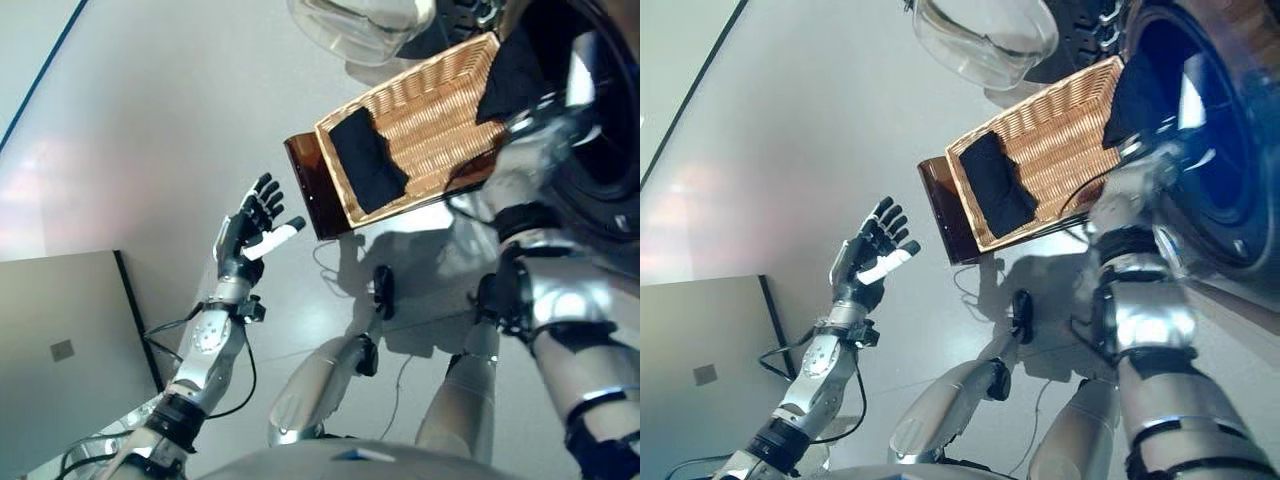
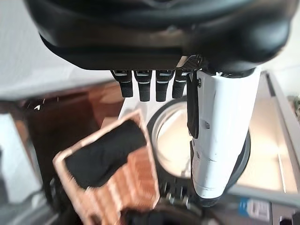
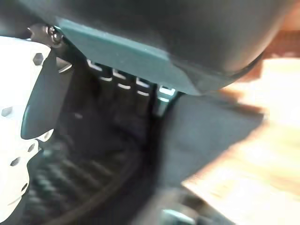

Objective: Pick up the clothes and place them into the washing machine

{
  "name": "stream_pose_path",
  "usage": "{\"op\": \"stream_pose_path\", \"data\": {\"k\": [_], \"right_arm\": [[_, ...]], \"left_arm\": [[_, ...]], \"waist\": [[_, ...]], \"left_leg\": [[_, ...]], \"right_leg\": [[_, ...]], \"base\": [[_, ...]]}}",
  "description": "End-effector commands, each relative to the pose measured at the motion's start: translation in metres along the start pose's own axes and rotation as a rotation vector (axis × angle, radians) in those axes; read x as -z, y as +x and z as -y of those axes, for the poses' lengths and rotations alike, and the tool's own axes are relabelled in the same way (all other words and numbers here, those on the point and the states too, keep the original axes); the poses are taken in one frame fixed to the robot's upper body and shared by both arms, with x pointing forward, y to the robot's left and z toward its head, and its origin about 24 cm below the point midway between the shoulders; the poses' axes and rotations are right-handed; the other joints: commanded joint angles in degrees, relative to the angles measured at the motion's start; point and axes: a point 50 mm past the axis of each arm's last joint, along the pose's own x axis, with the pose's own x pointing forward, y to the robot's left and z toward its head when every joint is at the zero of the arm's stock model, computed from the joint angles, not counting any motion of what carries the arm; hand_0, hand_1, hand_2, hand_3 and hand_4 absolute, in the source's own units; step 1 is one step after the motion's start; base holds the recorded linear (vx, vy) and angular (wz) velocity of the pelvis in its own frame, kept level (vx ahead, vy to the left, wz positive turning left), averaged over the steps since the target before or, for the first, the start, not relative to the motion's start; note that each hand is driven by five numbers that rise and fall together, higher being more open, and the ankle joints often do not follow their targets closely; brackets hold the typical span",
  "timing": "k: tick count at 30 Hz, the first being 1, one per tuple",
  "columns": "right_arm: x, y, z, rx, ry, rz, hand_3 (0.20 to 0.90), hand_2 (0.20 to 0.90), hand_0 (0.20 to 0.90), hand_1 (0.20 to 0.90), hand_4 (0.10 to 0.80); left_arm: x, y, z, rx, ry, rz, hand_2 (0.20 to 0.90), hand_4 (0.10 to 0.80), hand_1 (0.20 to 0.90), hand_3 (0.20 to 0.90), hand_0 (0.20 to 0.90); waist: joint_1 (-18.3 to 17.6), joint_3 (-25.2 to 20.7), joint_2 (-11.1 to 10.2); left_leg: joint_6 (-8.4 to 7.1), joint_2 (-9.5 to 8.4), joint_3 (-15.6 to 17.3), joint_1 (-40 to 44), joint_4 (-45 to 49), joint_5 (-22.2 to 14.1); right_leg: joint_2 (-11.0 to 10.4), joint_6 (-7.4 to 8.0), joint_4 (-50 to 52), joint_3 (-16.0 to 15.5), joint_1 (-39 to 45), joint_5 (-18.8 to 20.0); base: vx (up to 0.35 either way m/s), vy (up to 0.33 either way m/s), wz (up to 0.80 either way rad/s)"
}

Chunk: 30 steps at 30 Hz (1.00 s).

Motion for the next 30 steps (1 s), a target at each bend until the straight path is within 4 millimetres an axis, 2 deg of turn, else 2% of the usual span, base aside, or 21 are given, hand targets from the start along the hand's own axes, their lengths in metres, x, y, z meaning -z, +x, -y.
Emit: {"op": "stream_pose_path", "data": {"k": [1, 4, 9, 12, 19, 22, 23, 24, 25, 29, 30], "right_arm": [[0.018, -0.016, -0.017, -0.182, -0.028, -0.022, 0.9, 0.9, 0.9, 0.9, 0.8], [0.043, -0.03, -0.011, -0.186, 0.024, -0.097, 0.9, 0.9, 0.9, 0.9, 0.8], [0.048, -0.035, -0.015, -0.192, 0.079, -0.114, 0.9, 0.9, 0.9, 0.9, 0.8], [0.041, -0.032, -0.026, -0.194, 0.138, -0.093, 0.9, 0.9, 0.9, 0.9, 0.8], [0.001, -0.014, -0.048, -0.162, 0.254, 0.018, 0.9, 0.9, 0.9, 0.9, 0.8], [-0.024, -0.005, -0.057, -0.167, 0.269, 0.084, 0.9, 0.9, 0.9, 0.9, 0.8], [-0.039, -0.001, -0.064, -0.173, 0.276, 0.119, 0.9, 0.9, 0.9, 0.9, 0.8], [-0.04, 0.0, -0.064, -0.173, 0.275, 0.121, 0.9, 0.9, 0.9, 0.9, 0.8], [-0.056, 0.005, -0.066, -0.167, 0.261, 0.161, 0.9, 0.9, 0.9, 0.9, 0.8], [-0.077, 0.011, -0.072, -0.161, 0.232, 0.206, 0.9, 0.9, 0.9, 0.9, 0.8], [-0.093, 0.014, -0.076, -0.17, 0.192, 0.249, 0.9, 0.9, 0.9, 0.9, 0.8]], "left_arm": [[-0.016, 0.002, -0.011, -0.024, 0.018, 0.087, 0.9, 0.8, 0.9, 0.9, 0.9], [-0.019, 0.003, -0.013, -0.031, 0.023, 0.105, 0.9, 0.8, 0.9, 0.9, 0.9], [-0.022, 0.003, -0.015, -0.05, 0.015, 0.122, 0.9, 0.8, 0.9, 0.9, 0.9], [-0.026, 0.003, -0.016, -0.054, 0.018, 0.142, 0.9, 0.8, 0.9, 0.9, 0.9], [-0.028, -0.004, -0.019, -0.062, 0.014, 0.153, 0.9, 0.8, 0.9, 0.9, 0.9], [-0.034, -0.005, -0.019, -0.055, 0.01, 0.18, 0.9, 0.8, 0.9, 0.9, 0.9], [-0.036, -0.006, -0.019, -0.054, 0.005, 0.192, 0.9, 0.8, 0.9, 0.9, 0.9], [-0.036, -0.006, -0.018, -0.052, 0.003, 0.193, 0.9, 0.8, 0.9, 0.9, 0.9], [-0.042, -0.007, -0.018, -0.057, 0.005, 0.223, 0.9, 0.8, 0.9, 0.9, 0.9], [-0.047, -0.007, -0.021, -0.089, -0.014, 0.252, 0.9, 0.8, 0.9, 0.9, 0.9], [-0.051, -0.007, -0.024, -0.115, -0.026, 0.278, 0.9, 0.8, 0.9, 0.9, 0.9]], "waist": [[1.2, -2.8, -4.3], [1.0, -1.9, -6.0], [1.3, -1.2, -6.9], [1.8, -0.6, -7.0], [4.3, 0.3, -4.4], [5.6, 0.1, -3.0], [6.4, -0.2, -2.2], [6.6, -0.5, -2.2], [7.5, -0.7, -1.3], [8.8, -1.5, -0.7], [9.3, -1.9, -0.7]], "left_leg": [[-5.28, 0.85, 0.9, 1.0, 3.8, -6.7], [-5.35, 1.32, 0.6, 0.8, 4.1, -6.5], [-5.42, 1.77, 0.6, 0.3, 4.6, -6.5], [-5.36, 2.05, 0.6, -1.0, 6.0, -7.0], [-5.38, 2.52, 0.8, -3.4, 6.7, -7.0], [-5.52, 2.7, 0.3, -4.4, 5.4, -6.0], [-5.7, 2.69, -0.1, -4.7, 4.1, -5.6], [-5.7, 2.67, -0.2, -4.8, 3.9, -5.4], [-5.94, 2.72, -0.6, -5.3, 3.0, -4.9], [-6.02, 2.68, -1.3, -6.4, 3.3, -5.0], [-6.06, 2.53, -1.5, -6.9, 4.0, -5.2]], "right_leg": [[0.8, -2.93, 6.3, -1.8, 2.5, -8.1], [1.5, -3.32, 6.5, -2.3, 2.6, -8.1], [1.9, -3.63, 7.4, -2.8, 1.9, -8.4], [2.1, -3.93, 9.4, -2.9, 0.5, -9.3], [2.0, -3.77, 12.8, -2.5, -3.9, -10.8], [1.6, -3.72, 14.5, -2.6, -6.8, -11.4], [1.3, -3.49, 15.1, -2.8, -8.0, -11.8], [1.3, -3.49, 15.2, -2.8, -8.3, -11.9], [1.1, -3.45, 16.3, -3.0, -10.0, -12.4], [1.1, -3.6, 20.0, -3.2, -12.8, -14.3], [0.9, -3.71, 21.9, -3.4, -13.9, -14.9]], "base": [[-0.046, -0.057, 0.02], [-0.056, -0.058, 0.02], [-0.039, -0.021, -0.03], [-0.013, -0.003, 0.0], [0.02, 0.004, -0.03], [0.06, -0.002, -0.07], [0.071, -0.006, -0.03], [0.098, 0.008, 0.02], [0.073, 0.011, 0.05], [0.051, -0.003, 0.07], [0.038, -0.014, 0.18]]}}
